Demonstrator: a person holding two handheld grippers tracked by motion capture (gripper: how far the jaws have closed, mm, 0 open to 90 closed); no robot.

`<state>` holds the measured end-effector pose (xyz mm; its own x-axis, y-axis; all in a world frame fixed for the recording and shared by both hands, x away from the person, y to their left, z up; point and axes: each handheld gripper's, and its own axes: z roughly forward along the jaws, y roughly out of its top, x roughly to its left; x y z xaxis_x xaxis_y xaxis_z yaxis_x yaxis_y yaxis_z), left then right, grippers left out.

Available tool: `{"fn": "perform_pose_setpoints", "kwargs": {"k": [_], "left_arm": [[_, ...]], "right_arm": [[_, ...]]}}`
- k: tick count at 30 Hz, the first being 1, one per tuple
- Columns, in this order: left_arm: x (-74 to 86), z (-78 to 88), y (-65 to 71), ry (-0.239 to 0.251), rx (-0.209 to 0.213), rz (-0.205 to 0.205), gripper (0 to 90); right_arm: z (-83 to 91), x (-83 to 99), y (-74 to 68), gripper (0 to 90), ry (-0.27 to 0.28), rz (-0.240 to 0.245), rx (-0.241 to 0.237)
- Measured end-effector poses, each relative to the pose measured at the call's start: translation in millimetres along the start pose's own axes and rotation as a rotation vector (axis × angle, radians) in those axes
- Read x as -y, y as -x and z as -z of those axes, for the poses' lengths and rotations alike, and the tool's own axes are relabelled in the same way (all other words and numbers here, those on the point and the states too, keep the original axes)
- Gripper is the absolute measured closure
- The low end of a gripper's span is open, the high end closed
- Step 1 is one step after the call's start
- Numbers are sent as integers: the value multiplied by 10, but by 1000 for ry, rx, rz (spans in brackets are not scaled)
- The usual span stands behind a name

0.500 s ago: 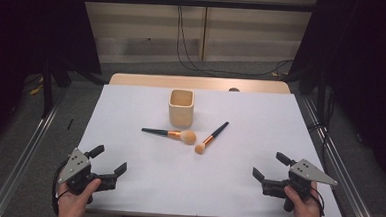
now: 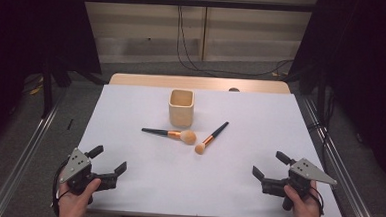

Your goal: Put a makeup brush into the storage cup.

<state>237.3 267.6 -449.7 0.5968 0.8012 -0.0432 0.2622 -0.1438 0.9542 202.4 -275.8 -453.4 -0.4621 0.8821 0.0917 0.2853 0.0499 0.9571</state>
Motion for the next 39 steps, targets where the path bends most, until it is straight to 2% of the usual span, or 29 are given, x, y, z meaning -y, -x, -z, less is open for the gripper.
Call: {"fn": "perform_pose_setpoints", "kwargs": {"k": [2,3,7,12,14,23,25,30,32,34,37,39], "left_arm": [[-7,-1,17,3,2,3,29],[-18,-6,38,1,20,-2,29],[-58,-24,68,1,42,-20,29],[-98,-78,54,6,39,-16,37],[-118,-102,57,2,45,-29,36],[-269,-335,112,1,109,-16,36],[-282,-378,118,-6,102,-28,36],[-327,-503,119,-6,105,-24,34],[-357,-552,129,-11,116,-32,34],[-387,-598,135,-15,109,-47,34],[-447,-666,132,-16,133,-45,35],[-479,-703,123,-14,134,-43,35]], "right_arm": [[-7,-9,-9,8,5,-1,2],[-13,-22,-17,8,13,3,6],[-35,-23,-31,8,12,5,5],[-61,-25,-34,8,6,19,3],[-61,-24,-39,8,6,12,0],[-76,-12,-36,7,-6,13,-18],[-79,-9,-32,7,-8,14,-19],[-73,-7,-33,7,-6,13,-22],[-73,-9,-32,4,-5,17,-22],[-79,-6,-33,4,-10,18,-23],[-75,-8,-39,4,-6,16,-26],[-76,-8,-38,3,-5,15,-25]]}}
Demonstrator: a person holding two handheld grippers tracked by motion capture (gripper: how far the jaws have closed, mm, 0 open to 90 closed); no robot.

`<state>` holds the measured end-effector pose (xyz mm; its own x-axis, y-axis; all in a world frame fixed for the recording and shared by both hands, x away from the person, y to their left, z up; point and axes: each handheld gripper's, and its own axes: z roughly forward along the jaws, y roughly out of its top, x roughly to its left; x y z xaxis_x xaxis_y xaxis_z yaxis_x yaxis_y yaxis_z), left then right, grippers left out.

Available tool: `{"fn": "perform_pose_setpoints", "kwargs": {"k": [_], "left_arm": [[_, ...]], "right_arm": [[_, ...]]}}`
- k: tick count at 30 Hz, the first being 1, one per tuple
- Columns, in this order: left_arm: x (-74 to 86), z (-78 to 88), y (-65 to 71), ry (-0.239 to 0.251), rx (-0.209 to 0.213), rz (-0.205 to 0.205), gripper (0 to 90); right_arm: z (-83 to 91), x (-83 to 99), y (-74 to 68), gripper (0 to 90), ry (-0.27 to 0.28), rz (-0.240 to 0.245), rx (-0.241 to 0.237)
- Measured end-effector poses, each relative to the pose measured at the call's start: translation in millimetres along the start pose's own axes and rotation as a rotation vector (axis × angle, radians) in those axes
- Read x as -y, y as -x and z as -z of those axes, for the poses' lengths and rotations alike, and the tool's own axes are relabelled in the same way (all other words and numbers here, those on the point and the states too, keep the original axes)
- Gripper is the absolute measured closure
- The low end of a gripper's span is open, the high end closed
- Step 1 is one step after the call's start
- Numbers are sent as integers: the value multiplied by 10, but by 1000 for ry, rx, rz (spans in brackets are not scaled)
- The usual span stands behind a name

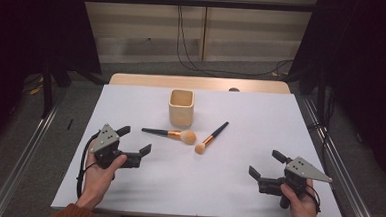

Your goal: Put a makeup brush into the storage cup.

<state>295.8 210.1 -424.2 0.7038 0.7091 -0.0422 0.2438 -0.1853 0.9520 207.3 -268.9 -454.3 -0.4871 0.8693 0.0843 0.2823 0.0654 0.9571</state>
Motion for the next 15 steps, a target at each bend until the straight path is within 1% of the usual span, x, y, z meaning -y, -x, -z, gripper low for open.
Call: {"fn": "perform_pose_setpoints", "kwargs": {"k": [3,4,5,7,10,11,12,14,15], "left_arm": [[-37,-38,-27,12,5,-3,31],[-61,-63,-49,18,-5,-7,30],[-74,-84,-61,24,-3,-2,30],[-85,-97,-70,23,-6,-6,29],[-130,-159,-98,30,-2,3,28],[-165,-184,-120,27,4,11,28],[-193,-193,-130,27,4,2,28],[-218,-205,-147,24,2,0,28],[-246,-257,-182,9,22,5,27]], "right_arm": [[-6,-2,-3,3,0,3,-3],[-5,-4,-8,3,2,4,-4],[-7,-4,-11,2,4,8,-6],[-8,-2,-12,2,4,9,-9],[-11,0,-11,3,5,7,-9],[-11,2,-13,3,2,9,-10],[-13,2,-14,3,1,11,-11],[-17,3,-14,3,-3,16,-12],[-32,5,-13,3,-4,26,-21]]}}
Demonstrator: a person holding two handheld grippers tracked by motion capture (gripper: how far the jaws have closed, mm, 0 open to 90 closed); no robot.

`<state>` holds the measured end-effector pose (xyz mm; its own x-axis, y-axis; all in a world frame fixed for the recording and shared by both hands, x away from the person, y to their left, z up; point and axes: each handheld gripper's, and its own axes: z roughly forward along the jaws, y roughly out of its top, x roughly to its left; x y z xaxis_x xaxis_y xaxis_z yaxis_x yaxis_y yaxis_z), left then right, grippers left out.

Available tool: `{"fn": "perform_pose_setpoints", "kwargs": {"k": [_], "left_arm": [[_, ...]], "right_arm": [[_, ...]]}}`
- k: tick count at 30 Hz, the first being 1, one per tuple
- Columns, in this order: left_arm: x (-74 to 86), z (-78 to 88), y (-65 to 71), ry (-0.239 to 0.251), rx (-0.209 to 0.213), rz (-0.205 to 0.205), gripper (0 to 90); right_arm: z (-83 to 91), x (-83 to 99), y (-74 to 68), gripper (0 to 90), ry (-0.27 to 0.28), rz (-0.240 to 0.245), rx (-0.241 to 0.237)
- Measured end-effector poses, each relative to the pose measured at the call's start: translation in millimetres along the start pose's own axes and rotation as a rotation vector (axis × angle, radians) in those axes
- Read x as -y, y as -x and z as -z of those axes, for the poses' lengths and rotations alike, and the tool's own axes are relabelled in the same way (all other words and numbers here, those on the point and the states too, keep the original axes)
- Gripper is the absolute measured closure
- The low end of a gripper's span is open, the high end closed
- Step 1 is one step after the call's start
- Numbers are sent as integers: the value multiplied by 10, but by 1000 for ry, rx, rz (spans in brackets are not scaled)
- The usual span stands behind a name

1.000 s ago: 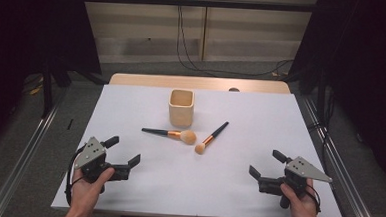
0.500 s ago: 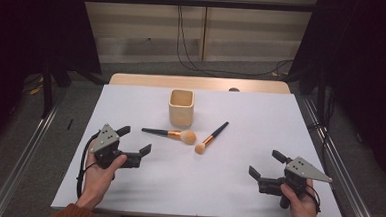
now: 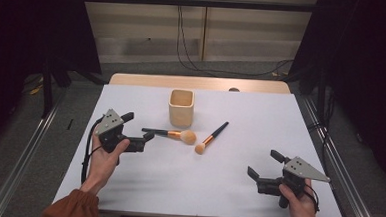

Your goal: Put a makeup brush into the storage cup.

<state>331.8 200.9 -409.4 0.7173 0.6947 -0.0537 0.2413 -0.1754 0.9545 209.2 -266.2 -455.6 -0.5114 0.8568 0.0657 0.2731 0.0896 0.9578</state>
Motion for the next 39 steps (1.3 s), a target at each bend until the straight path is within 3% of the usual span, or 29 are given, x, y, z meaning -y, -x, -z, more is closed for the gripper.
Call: {"fn": "perform_pose_setpoints", "kwargs": {"k": [7,9,13,14,17,22,24,27,30,31,34,35,38,39], "left_arm": [[-30,-211,-48,-73,29,-19,19],[-38,-262,-60,-93,67,-14,19],[-71,-296,-87,-125,85,-24,19],[-77,-328,-94,-153,99,-30,19],[-73,-388,-86,-233,133,-80,29],[-94,-455,-80,-270,143,-90,24],[-123,-501,-69,-310,156,-104,22],[-161,-524,-53,-348,156,-144,23],[-170,-544,-32,-378,176,-149,28],[-187,-552,-36,-402,180,-176,29],[-205,-578,-7,-416,194,-180,29],[-209,-604,4,-454,202,-212,29],[-197,-637,6,-484,213,-220,34],[-192,-656,1,-511,214,-246,34]], "right_arm": [[3,7,-2,1,7,-5,-9],[1,13,-1,2,2,-4,-9],[3,18,-6,2,-1,-3,-9],[1,20,-6,2,-3,-4,-9],[0,22,-2,2,-3,-7,-7],[6,25,3,2,-1,-12,0],[3,26,0,2,-3,-10,-2],[5,28,-4,2,-7,-2,-6],[9,28,-5,2,-8,0,-6],[15,28,-9,2,-4,-3,-4],[11,32,-8,2,-7,0,-8],[9,32,-11,2,-6,-4,-8],[7,35,-10,2,-11,-2,-10],[6,35,-10,2,-11,-1,-10]]}}
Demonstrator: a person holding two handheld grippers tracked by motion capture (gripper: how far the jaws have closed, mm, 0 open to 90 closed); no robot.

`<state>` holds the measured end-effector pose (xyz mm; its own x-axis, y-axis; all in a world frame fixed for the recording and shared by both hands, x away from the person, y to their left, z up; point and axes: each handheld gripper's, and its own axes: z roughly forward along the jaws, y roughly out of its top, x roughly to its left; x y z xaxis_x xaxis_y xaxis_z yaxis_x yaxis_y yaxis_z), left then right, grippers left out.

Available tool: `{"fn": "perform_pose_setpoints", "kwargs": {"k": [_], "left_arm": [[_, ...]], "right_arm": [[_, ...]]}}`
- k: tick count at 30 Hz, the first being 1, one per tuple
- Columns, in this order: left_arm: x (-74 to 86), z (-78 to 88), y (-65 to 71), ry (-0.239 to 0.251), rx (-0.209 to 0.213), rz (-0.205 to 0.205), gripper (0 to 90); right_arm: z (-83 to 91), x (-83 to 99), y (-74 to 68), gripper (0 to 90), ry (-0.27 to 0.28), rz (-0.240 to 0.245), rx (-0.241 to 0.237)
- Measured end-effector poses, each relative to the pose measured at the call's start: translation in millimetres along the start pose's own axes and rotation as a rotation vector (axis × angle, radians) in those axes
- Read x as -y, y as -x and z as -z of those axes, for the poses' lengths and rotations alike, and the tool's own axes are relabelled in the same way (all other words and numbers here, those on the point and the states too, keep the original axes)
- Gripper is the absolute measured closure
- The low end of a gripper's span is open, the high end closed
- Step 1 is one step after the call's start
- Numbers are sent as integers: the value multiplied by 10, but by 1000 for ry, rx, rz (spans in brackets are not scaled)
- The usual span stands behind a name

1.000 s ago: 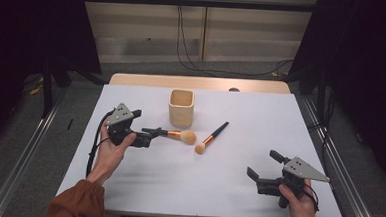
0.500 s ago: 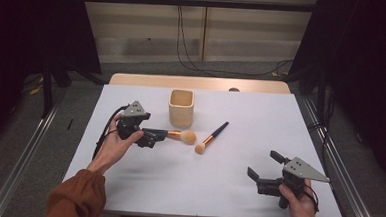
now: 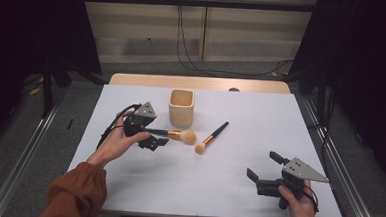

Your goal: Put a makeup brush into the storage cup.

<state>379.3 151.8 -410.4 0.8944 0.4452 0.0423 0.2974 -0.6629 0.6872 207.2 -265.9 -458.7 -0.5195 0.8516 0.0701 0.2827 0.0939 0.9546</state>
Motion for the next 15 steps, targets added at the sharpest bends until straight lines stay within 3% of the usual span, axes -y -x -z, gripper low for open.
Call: {"fn": "perform_pose_setpoints", "kwargs": {"k": [3,6,7,8,11,14,15], "left_arm": [[-11,-69,9,-52,10,-24,45],[-32,-107,1,-53,23,-19,46],[-41,-118,-25,-67,63,-8,46],[-44,-135,-35,-86,73,-10,48],[-54,-175,-45,-132,74,-35,53],[-58,-188,-48,-140,63,-42,61],[-58,-211,-61,-164,87,-41,67]], "right_arm": [[-7,3,-7,2,-7,6,-6],[-10,4,-13,2,-11,14,-11],[-10,4,-16,2,-11,15,-13],[-9,4,-17,2,-11,15,-13],[-13,9,-14,2,-14,13,-16],[-18,10,-18,2,-17,15,-17],[-20,11,-20,2,-19,14,-18]]}}
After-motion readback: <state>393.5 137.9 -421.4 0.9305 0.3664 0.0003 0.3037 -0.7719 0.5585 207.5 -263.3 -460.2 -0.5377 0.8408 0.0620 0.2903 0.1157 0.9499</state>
